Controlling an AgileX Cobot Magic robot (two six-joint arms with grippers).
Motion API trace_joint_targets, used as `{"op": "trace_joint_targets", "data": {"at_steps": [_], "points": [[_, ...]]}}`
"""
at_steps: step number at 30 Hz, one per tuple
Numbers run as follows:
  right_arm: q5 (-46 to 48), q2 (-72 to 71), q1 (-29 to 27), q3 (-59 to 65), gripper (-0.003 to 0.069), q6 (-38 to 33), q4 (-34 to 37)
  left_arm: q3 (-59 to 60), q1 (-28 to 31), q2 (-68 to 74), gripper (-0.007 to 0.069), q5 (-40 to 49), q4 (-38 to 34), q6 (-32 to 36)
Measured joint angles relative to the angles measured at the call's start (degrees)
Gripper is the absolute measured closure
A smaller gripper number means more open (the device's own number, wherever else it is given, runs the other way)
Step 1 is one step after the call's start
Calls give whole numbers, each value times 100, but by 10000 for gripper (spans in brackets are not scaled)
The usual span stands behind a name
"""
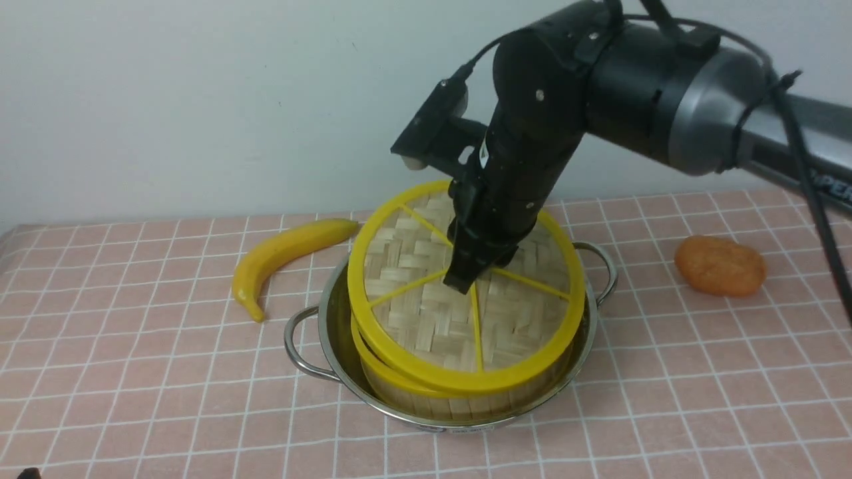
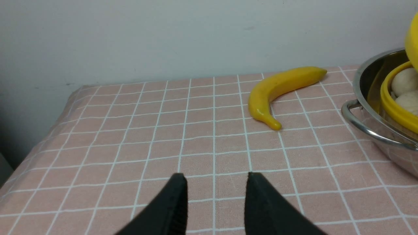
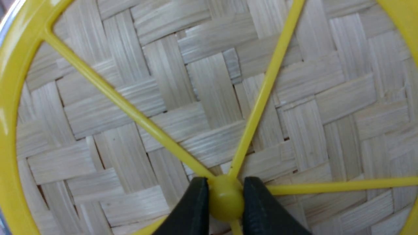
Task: Place the steamer in the pot on the pink tablecloth, and put the lid on the steamer.
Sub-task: 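Place the bamboo steamer lid onto the steamer basket in the pot with the right gripper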
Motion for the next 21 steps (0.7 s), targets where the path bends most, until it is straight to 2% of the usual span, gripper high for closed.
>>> {"op": "trace_joint_targets", "data": {"at_steps": [21], "points": [[-379,156,0,6,510,-641,48,0,0,0,382,0,0,0]]}}
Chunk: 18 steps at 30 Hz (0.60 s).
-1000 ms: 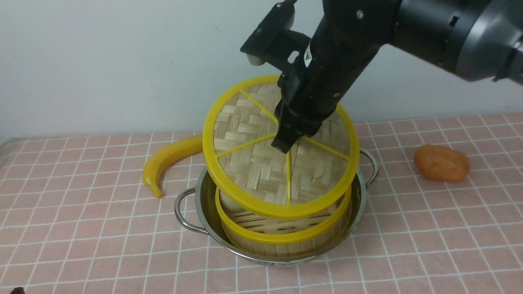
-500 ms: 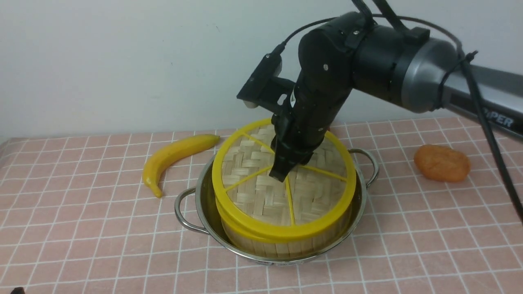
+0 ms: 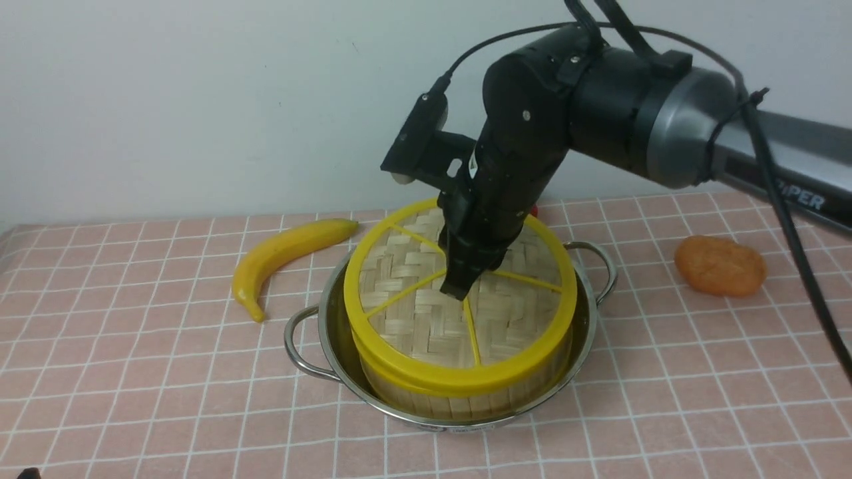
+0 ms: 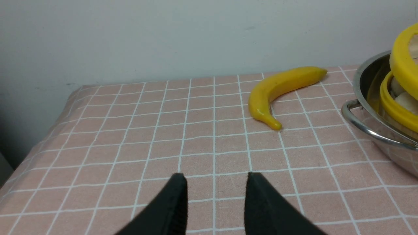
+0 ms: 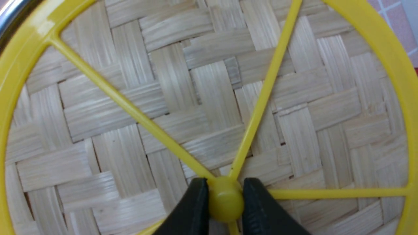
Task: Place the steamer in the pot on the pink tablecloth, and put the lid on the steamer.
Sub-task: 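Place the bamboo steamer lid onto the steamer basket in the pot with the right gripper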
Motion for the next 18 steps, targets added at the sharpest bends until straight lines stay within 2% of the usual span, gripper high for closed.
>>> {"op": "trace_joint_targets", "data": {"at_steps": [15,18], "points": [[-334,240,0,0,511,-303,-48,0,0,0,382,0,0,0],[-335,240,0,0,511,-547,-48,0,0,0,382,0,0,0]]}}
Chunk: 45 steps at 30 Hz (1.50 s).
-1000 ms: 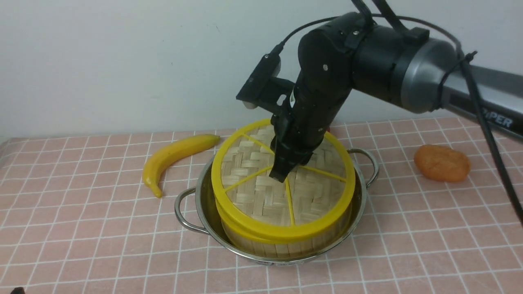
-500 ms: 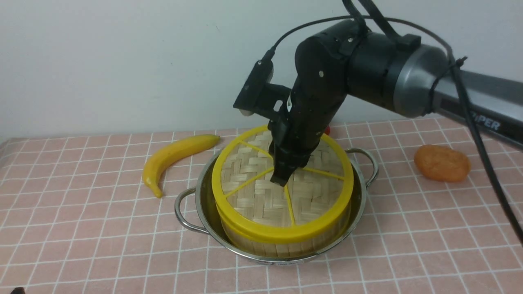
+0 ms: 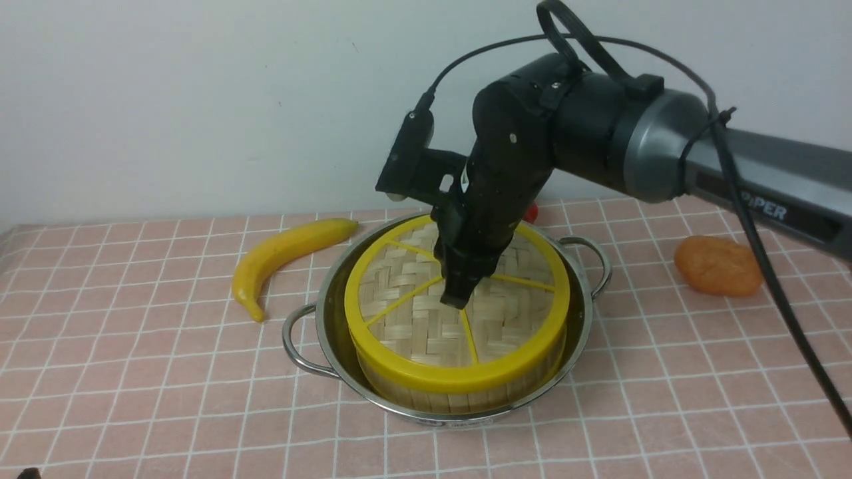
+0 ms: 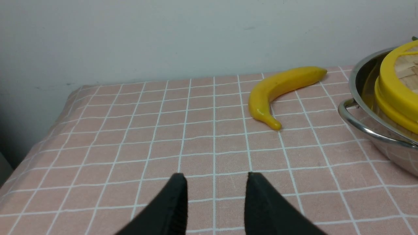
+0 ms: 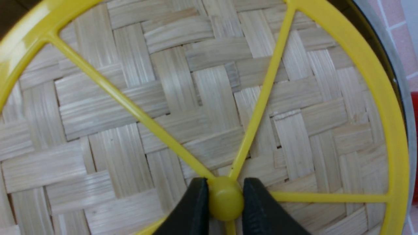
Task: Place the steamer in the pot on the pink tablecloth, and put the lid on the steamer.
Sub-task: 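Place the bamboo steamer lid onto the steamer basket in the pot with the right gripper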
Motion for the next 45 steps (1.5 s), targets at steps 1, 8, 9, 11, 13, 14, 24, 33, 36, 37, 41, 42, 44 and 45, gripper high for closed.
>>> {"op": "trace_joint_targets", "data": {"at_steps": [1,8,9,11,13,14,24,33,36,37,41,42,44,45], "points": [[5,0,0,0,511,-27,0,0,0,0,382,0,0,0],[33,-50,0,0,511,-472,-56,0,0,0,382,0,0,0],[40,-58,0,0,511,-541,-56,0,0,0,382,0,0,0],[53,-99,0,0,511,-785,-56,0,0,0,382,0,0,0],[60,-135,0,0,511,-940,-56,0,0,0,382,0,0,0],[64,-149,0,0,511,-1025,-56,0,0,0,382,0,0,0],[-31,-160,0,0,512,-1734,42,0,0,0,382,0,0,0],[-234,-3,0,0,512,-1825,51,0,0,0,382,0,0,0],[-258,-3,0,0,512,-1700,0,0,0,0,382,0,0,0],[-248,-21,0,0,512,-1627,0,0,0,0,382,0,0,0],[-145,-181,0,0,512,-1142,67,0,0,0,382,0,0,0],[-117,-277,0,0,512,-924,164,0,0,0,382,0,0,0],[-74,-418,0,0,512,-694,261,0,0,0,382,0,0,0],[-65,-507,0,0,512,-554,312,0,0,0,382,0,0,0]]}}
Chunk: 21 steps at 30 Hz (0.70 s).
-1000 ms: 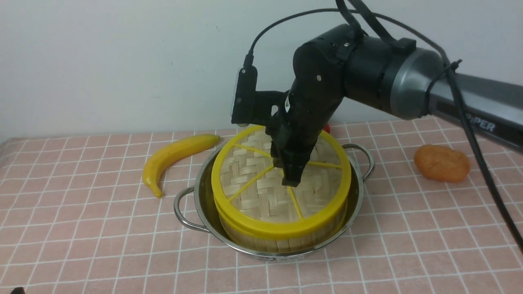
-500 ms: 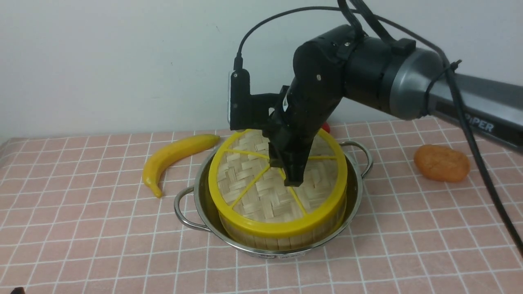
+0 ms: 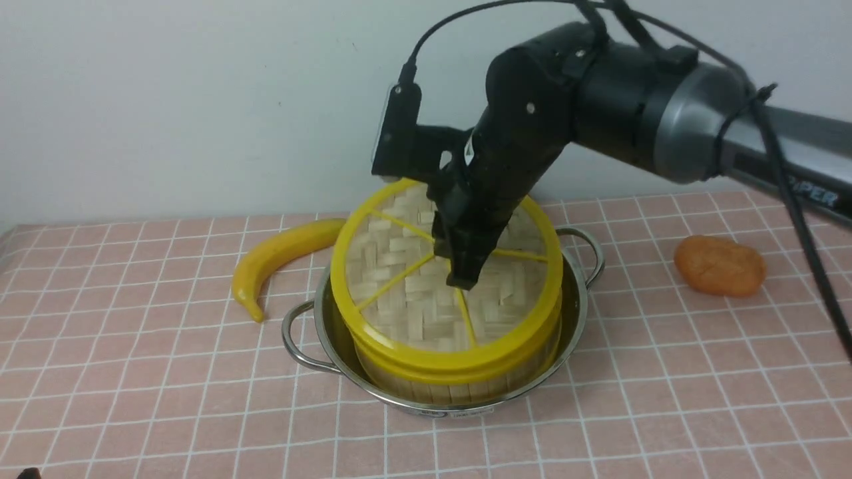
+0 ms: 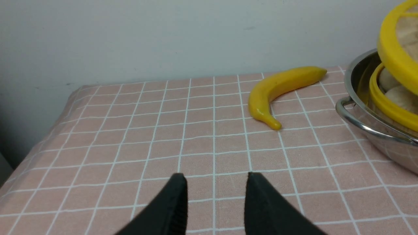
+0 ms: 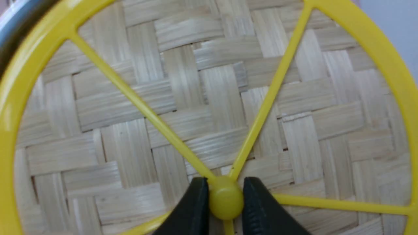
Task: Place the steamer in the pot on the pink tablecloth, and put the lid on the steamer.
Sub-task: 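Place the bamboo steamer lid onto the steamer basket in the pot with the right gripper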
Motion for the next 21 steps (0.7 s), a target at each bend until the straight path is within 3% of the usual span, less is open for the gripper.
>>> {"op": "trace_joint_targets", "data": {"at_steps": [8,21], "points": [[240,-220,0,-13,512,829,-177,0,0,0,382,0,0,0],[-80,276,-4,-13,512,828,-271,0,0,0,382,0,0,0]]}}
